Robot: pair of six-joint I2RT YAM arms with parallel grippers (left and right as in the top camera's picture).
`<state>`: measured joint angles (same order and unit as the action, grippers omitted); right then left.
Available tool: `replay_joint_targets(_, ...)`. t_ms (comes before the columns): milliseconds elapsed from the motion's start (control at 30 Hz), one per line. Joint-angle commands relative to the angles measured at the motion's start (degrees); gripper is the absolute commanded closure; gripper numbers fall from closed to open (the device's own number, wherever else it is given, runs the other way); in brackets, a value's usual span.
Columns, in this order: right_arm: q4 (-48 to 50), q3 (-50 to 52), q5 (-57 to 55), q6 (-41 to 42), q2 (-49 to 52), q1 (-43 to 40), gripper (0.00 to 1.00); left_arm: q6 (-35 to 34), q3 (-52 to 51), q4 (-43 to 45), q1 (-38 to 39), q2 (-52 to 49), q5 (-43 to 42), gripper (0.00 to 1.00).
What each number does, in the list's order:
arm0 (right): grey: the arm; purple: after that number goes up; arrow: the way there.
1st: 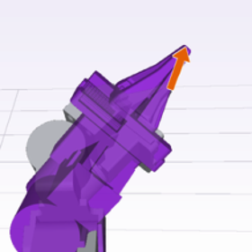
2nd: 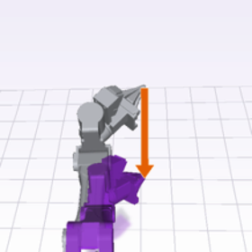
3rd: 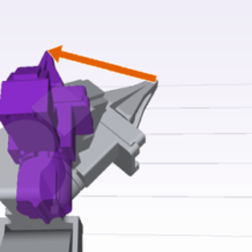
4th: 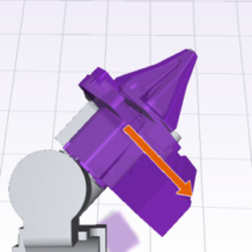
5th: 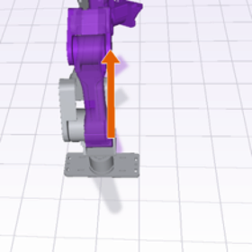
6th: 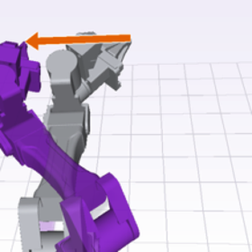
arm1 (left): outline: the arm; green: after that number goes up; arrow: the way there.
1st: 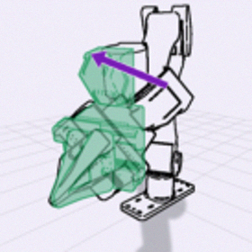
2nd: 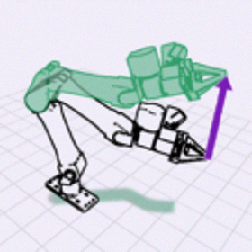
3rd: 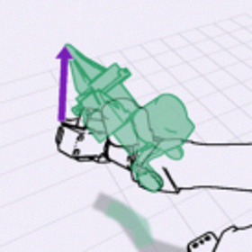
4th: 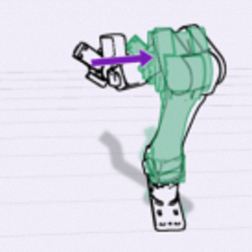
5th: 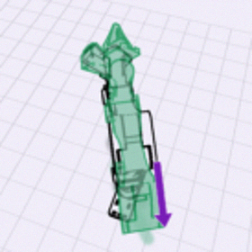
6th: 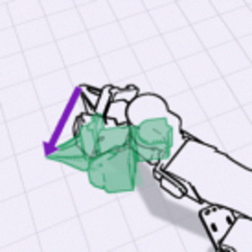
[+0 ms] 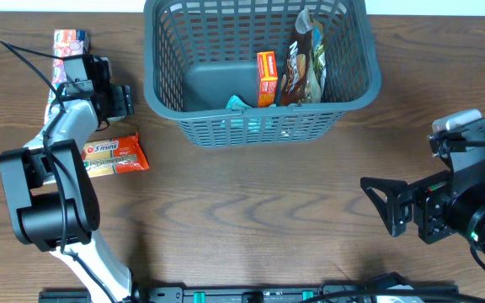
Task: Pack container
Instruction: 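Carry the jar with the left gripper and release it in the basket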
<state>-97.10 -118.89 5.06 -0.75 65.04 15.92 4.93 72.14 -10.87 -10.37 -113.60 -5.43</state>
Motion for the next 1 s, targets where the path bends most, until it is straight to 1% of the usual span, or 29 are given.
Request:
replay_joint_targets(0, -0.15, -0.26, -0.55, 0.52, 0.11, -0.09, 0.01, 0.31, 0.96, 0.07, 0.11, -0.66, 0.26, 0.26)
replay_joint_targets(67, -0.15, -0.26, -0.55, 0.52, 0.11, -0.09, 0.01, 0.13, 0.96, 0.07, 0.13, -0.66, 0.26, 0.28)
replay_joint_targets(267, -0.15, -0.26, -0.55, 0.52, 0.11, -0.09, 0.01, -0.68, 0.96, 0.04, 0.13, -0.63, 0.26, 0.39)
replay_joint_targets(400, -0.15, -0.24, -0.55, 0.52, 0.11, -0.09, 0.01, -2.29, 0.96, -0.15, 0.13, -0.44, 0.26, 0.43)
replay_joint_targets(533, -0.15, -0.26, -0.55, 0.52, 0.11, -0.09, 0.01, -3.17, 0.96, -0.63, 0.17, 2.58, 0.24, 0.49)
replay_joint_targets(700, -0.15, -0.24, -0.55, 0.52, 0.11, -0.09, 0.01, -3.28, 0.98, -0.63, 0.15, 12.44, 0.33, 0.51)
replay_joint_targets(967, -0.15, -0.26, -0.55, 0.52, 0.11, -0.09, 0.01, -3.02, 0.98, -2.73, 0.22, 34.64, 0.28, 0.51)
